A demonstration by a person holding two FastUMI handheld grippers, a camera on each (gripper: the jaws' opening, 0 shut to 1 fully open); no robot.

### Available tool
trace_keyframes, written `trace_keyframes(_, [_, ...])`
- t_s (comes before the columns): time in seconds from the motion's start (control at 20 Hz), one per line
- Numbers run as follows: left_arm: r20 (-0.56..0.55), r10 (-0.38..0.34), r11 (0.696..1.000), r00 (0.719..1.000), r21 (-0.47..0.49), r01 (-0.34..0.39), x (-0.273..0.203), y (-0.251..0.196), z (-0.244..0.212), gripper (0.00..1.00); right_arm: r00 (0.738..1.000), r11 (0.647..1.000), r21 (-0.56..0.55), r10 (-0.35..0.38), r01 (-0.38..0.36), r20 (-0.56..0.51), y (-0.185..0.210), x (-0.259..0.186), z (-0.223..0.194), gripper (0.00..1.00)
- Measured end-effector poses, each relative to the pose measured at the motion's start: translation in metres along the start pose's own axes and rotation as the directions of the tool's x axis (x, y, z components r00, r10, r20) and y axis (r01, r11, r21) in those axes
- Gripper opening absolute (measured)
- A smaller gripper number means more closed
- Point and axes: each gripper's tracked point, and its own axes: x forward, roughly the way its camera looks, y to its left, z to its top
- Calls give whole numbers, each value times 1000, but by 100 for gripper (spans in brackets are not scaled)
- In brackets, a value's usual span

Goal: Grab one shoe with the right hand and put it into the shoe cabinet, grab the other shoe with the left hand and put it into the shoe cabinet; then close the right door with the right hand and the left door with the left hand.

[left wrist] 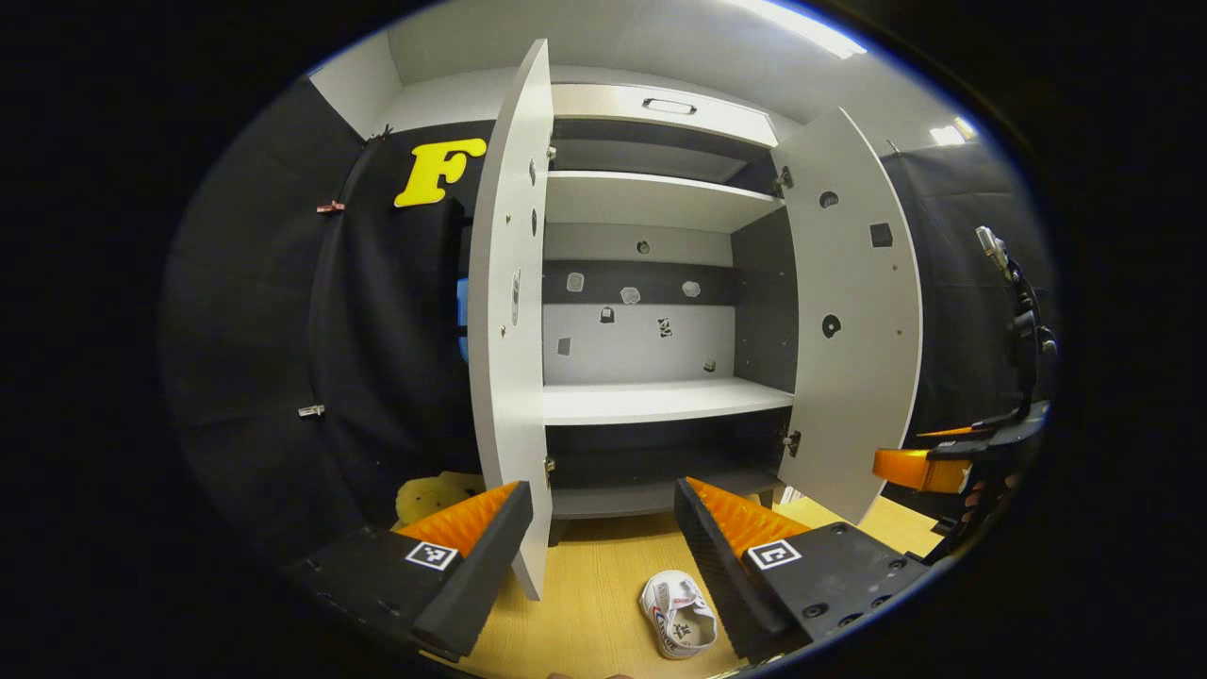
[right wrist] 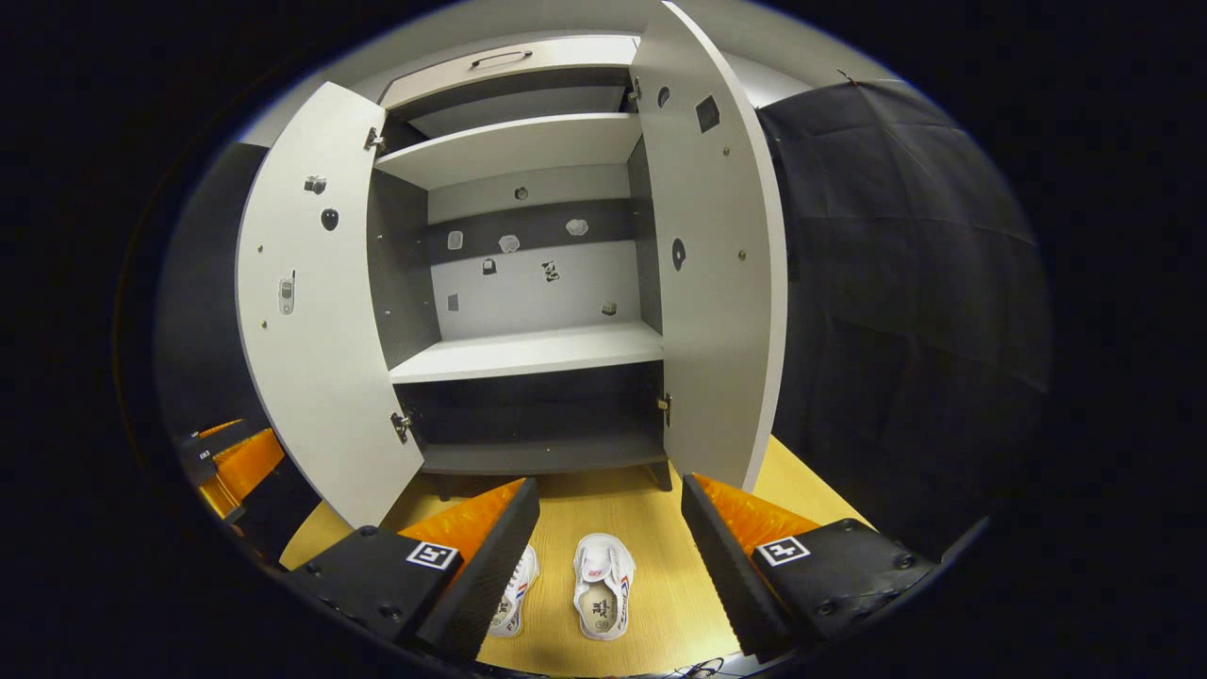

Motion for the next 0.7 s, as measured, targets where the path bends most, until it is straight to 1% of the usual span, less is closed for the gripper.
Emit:
trace_keyframes(0.2, [-19, -2, 1000, 1000, -5, 2, -1, 2, -7, 95, 997, 1000, 3, 30, -30, -75, 11, 8, -30, 99])
trace_keyframes(0.35, [-26, 5, 1000, 1000, -14, -5, -2, 6, -11, 95, 988, 999, -15, 46, -49, -147, 19, 16, -60, 99])
trace_keyframes(0.5, [-40, 8, 1000, 999, -28, -9, -5, 7, -16, 95, 969, 995, -11, 89, -94, -232, 33, 23, -93, 99])
trace_keyframes(0.7, [-67, 10, 1000, 998, -26, -11, -4, 9, -27, 95, 941, 993, 9, 116, -119, -319, 43, 38, -137, 99])
